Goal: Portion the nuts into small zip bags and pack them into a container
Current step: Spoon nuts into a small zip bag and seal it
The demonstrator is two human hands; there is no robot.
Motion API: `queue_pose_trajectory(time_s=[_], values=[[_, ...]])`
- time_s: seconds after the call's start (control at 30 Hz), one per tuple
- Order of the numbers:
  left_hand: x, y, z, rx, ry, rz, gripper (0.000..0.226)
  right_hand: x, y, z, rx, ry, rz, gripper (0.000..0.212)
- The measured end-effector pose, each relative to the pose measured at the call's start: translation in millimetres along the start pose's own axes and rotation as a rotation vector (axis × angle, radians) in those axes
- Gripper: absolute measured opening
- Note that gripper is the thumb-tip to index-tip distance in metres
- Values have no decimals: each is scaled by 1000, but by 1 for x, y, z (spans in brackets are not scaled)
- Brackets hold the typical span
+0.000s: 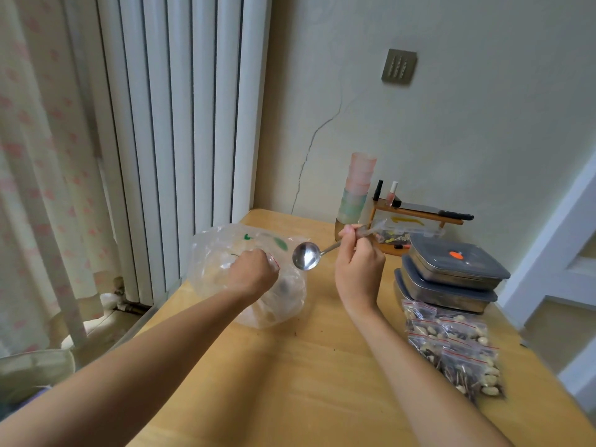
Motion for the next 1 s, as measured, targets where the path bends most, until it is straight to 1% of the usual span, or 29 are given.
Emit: queue_pose_trajectory(time_s=[0.07,0.13,0.17,0.23,0.3,0.4,0.43,0.5,0.6,0.73,0.8,0.83,0.9,0.97,1.0], values=[[14,4,0,-33,118,64,38,8,2,1,-1,56,26,28],[27,7,-1,-44,204,144,49,20,3,-2,-6,142,53,30],[33,8,-3,-46,235,164,51,26,4,-5,-8,191,74,32],[44,11,-5,-49,282,197,49,39,7,-11,-7,294,126,35],[51,12,-6,-40,289,192,45,46,11,-17,-20,355,149,35],[46,8,-5,-10,235,121,47,53,12,-21,-26,396,159,32],[43,5,-5,15,221,113,45,55,11,-21,-21,403,162,31],[40,-5,-7,103,194,149,32,57,10,-21,-2,424,178,29],[37,-27,-16,313,134,217,13,62,5,-21,56,469,192,30],[27,-52,-35,541,131,90,17,69,-6,-23,120,526,147,31],[25,-61,-49,645,145,66,17,71,-12,-26,148,548,131,33],[26,-65,-56,698,176,69,19,72,-16,-27,164,556,124,35],[39,-67,-72,777,298,94,29,75,-24,-32,210,574,126,38],[52,-69,-89,807,455,102,38,75,-29,-37,243,590,143,38],[58,-68,-94,783,534,93,41,75,-30,-38,248,591,151,37]])
Point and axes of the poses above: each hand's wrist, its own z-axis towards the middle knuckle, its own x-axis out of the palm, y = z × x, the point moved 10 cm from there along z, towards the middle knuckle, and after that the axes turned 11 degrees about -x, right-handed, at the moved point
